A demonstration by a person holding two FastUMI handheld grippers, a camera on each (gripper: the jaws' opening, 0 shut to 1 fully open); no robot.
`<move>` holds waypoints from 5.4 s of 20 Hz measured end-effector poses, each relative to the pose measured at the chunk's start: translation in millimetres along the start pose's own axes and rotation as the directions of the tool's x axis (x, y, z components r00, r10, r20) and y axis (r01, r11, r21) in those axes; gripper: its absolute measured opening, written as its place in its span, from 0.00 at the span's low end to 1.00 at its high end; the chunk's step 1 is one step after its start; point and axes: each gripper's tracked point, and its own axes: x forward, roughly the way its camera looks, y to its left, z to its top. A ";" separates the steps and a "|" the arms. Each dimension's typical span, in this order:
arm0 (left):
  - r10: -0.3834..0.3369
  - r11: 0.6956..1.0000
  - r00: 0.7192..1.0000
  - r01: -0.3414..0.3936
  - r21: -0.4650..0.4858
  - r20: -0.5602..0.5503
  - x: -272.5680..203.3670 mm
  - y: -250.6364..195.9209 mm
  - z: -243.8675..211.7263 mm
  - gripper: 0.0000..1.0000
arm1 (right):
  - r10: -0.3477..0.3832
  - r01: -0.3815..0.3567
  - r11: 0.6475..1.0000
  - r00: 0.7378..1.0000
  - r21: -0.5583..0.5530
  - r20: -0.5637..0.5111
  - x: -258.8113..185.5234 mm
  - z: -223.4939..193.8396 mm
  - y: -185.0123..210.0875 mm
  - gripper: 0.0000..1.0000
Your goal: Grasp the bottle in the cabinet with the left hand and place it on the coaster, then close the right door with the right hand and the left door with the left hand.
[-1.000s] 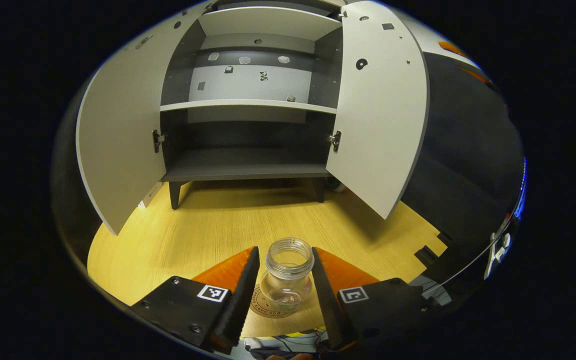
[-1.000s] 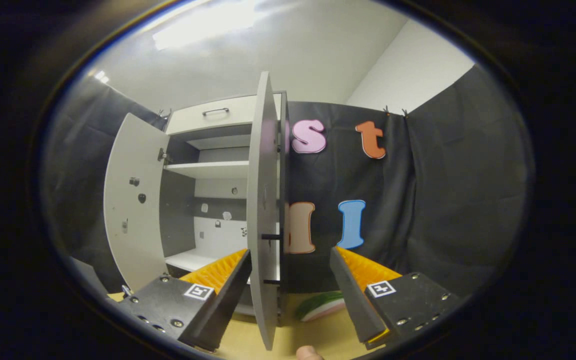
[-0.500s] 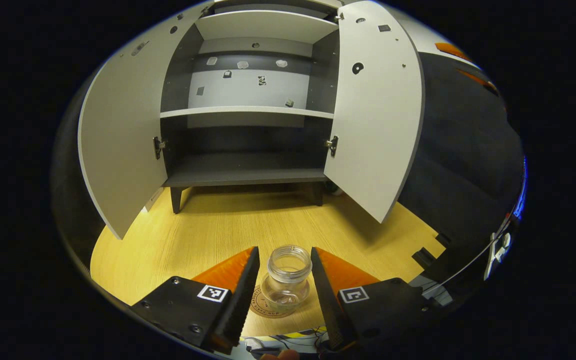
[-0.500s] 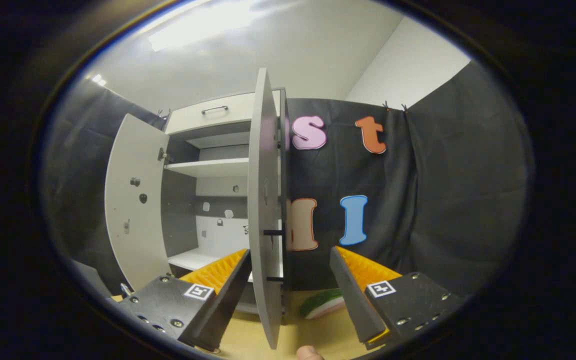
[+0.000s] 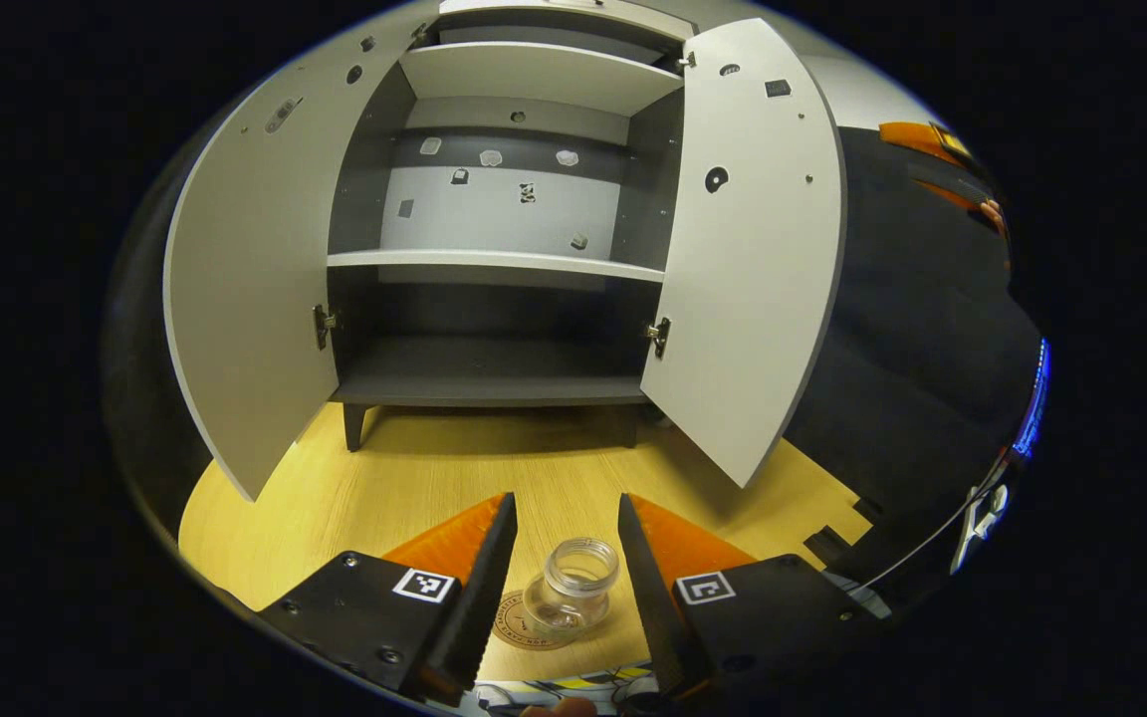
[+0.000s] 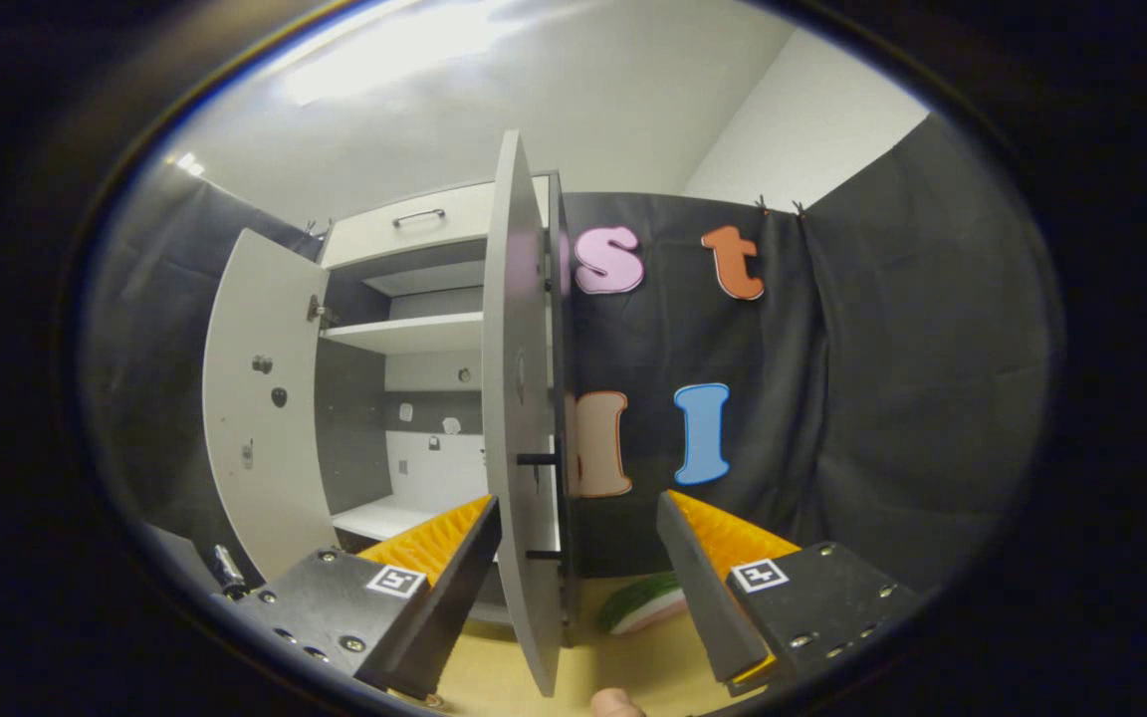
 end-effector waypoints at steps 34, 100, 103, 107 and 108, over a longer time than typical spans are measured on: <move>0.301 0.953 0.873 -0.295 -0.074 0.383 -99.9 121.6 224.0 0.94 | 0.040 -0.045 0.998 0.995 -0.054 -0.089 66.4 -53.7 86.6 0.96; 0.524 0.851 0.803 -0.503 -0.148 0.284 -113.4 266.7 199.2 0.92 | 0.064 -0.064 0.998 0.992 0.001 -0.109 84.7 -64.8 147.5 0.96; 0.494 0.869 0.821 -0.475 -0.138 0.286 -105.8 248.9 197.2 0.92 | 0.070 -0.069 0.998 0.991 0.006 -0.110 84.6 -66.0 147.5 0.96; 0.452 0.892 0.844 -0.431 -0.135 0.289 -93.0 228.2 198.0 0.92 | 0.066 -0.065 0.998 0.991 0.008 -0.118 85.4 -70.5 142.0 0.96; 0.435 0.900 0.853 -0.414 -0.134 0.290 -89.4 222.3 198.1 0.92 | 0.061 -0.061 0.998 0.991 0.010 -0.120 85.5 -71.4 139.2 0.96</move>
